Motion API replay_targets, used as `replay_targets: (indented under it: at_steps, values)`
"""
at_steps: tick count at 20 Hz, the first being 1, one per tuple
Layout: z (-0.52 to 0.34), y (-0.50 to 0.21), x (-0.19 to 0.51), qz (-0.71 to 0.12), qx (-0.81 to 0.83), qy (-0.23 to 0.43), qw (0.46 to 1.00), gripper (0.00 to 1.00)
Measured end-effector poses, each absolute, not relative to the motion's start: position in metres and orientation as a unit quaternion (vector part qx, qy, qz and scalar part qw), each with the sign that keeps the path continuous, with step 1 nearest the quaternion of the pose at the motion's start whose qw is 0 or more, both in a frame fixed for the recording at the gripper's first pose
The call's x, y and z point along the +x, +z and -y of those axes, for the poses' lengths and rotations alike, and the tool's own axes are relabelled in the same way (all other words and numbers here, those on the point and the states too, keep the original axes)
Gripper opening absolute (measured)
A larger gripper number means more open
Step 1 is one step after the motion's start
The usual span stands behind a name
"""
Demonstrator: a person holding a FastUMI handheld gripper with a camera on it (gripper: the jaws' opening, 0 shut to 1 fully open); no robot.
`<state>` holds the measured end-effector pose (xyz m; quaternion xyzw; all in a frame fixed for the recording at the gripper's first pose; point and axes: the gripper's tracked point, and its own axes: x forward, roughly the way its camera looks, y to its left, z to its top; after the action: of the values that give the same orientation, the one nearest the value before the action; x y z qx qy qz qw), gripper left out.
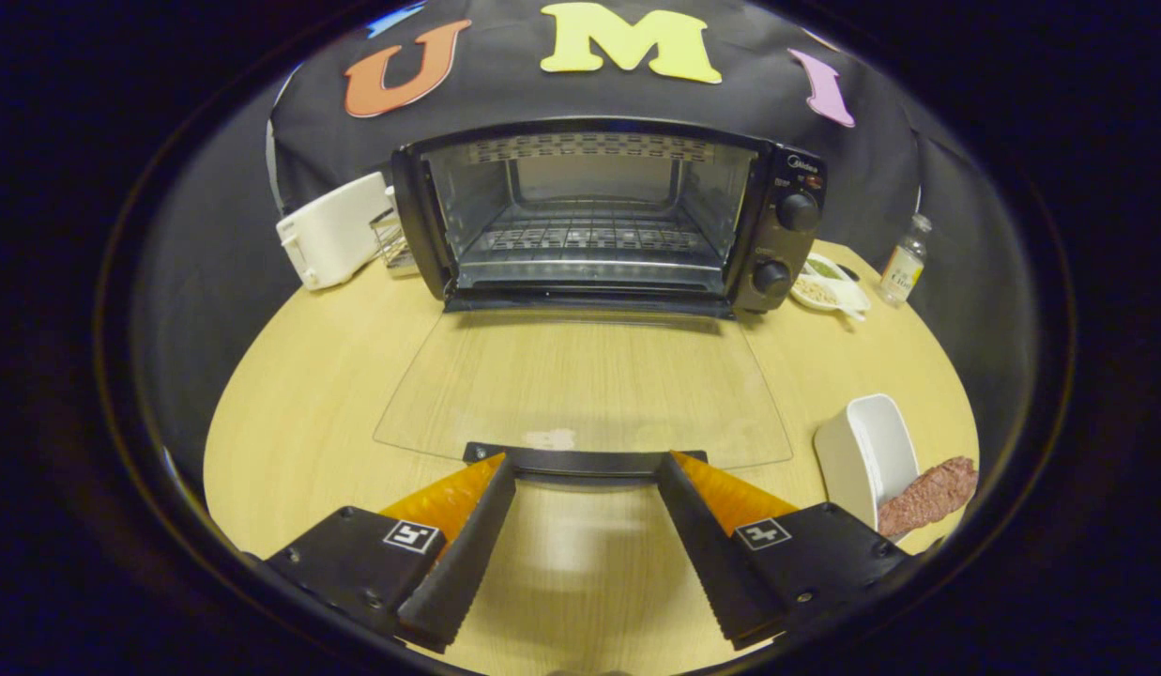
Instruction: Open the toaster oven, put the food inside, and close the toaster oven door.
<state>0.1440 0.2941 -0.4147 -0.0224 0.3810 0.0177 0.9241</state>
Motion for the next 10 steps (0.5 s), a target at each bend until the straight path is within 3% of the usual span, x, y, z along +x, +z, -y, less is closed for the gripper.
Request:
replay_targets:
  at_steps: [4, 10]
  values:
    - [-0.294, -0.412, 0.141, -0.377, -0.014, 0.032, 0.926, 0.99]
    - [-0.255, -0.351, 0.143, -0.308, -0.043, 0.044, 0.949, 1.0]
